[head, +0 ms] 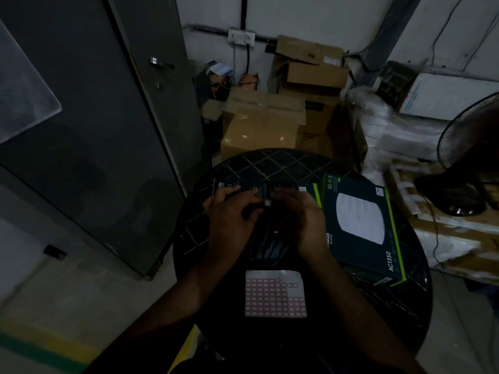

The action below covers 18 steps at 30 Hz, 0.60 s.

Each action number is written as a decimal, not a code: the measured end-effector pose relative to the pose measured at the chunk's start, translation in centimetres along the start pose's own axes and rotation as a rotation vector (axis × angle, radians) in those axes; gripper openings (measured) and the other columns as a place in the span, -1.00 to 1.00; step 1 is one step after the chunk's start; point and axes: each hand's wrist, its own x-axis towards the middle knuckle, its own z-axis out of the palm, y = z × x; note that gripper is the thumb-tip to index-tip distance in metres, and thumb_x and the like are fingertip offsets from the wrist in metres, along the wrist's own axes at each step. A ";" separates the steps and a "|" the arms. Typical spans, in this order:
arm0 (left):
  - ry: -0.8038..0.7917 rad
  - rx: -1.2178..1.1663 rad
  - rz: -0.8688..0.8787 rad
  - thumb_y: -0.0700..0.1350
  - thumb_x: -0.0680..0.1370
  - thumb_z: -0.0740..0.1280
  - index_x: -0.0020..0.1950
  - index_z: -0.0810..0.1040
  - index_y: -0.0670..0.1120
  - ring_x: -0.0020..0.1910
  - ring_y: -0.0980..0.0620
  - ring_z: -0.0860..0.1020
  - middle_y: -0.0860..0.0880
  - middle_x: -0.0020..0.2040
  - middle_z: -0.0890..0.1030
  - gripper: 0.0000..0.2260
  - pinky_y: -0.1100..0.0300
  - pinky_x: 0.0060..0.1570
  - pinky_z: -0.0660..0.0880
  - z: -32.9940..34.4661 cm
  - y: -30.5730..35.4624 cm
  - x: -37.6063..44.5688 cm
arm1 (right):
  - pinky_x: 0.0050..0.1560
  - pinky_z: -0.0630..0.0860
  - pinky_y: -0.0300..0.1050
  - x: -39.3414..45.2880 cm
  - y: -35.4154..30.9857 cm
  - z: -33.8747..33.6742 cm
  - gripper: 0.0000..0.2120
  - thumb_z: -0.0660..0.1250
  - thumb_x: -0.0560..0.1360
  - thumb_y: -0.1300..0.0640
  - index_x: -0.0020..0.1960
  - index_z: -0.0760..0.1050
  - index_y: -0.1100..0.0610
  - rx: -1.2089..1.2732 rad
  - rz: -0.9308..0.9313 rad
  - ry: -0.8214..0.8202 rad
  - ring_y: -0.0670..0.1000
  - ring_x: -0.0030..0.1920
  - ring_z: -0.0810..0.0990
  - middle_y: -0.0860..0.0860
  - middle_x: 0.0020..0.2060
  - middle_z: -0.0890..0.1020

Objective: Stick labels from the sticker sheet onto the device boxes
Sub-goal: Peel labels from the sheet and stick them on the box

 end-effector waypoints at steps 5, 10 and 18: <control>0.015 -0.022 0.021 -0.05 0.38 0.55 -0.01 0.66 0.15 0.24 0.12 0.47 0.31 0.11 0.56 -0.77 0.21 0.28 0.10 0.1 0.0 0.1 | 0.07 0.55 -0.15 0.8 0.0 0.4 -0.86 0.51 0.45 0.11 0.00 0.69 0.09 0.006 0.035 0.031 -0.03 0.09 0.61 0.02 0.15 0.66; 0.006 0.000 0.047 0.01 0.40 0.52 0.00 0.67 0.13 0.24 0.17 0.44 0.31 0.12 0.57 -0.81 0.19 0.26 0.09 0.1 -0.4 0.0 | -0.02 0.53 0.10 0.8 0.8 2.3 -0.91 0.37 0.49 0.08 -0.10 0.66 0.03 -0.158 0.019 -0.010 0.10 -0.01 0.64 -0.03 0.03 0.71; 0.033 0.082 0.095 0.06 0.49 0.46 -0.01 0.69 0.20 0.32 0.00 0.36 0.23 0.27 0.56 -0.90 -0.02 0.24 0.20 -0.8 -1.0 -0.1 | 0.19 0.42 0.12 -0.1 2.8 -1.4 -0.86 0.53 0.40 -0.04 -0.04 0.70 -0.13 -0.103 0.181 0.057 0.09 0.25 0.45 -0.11 0.23 0.62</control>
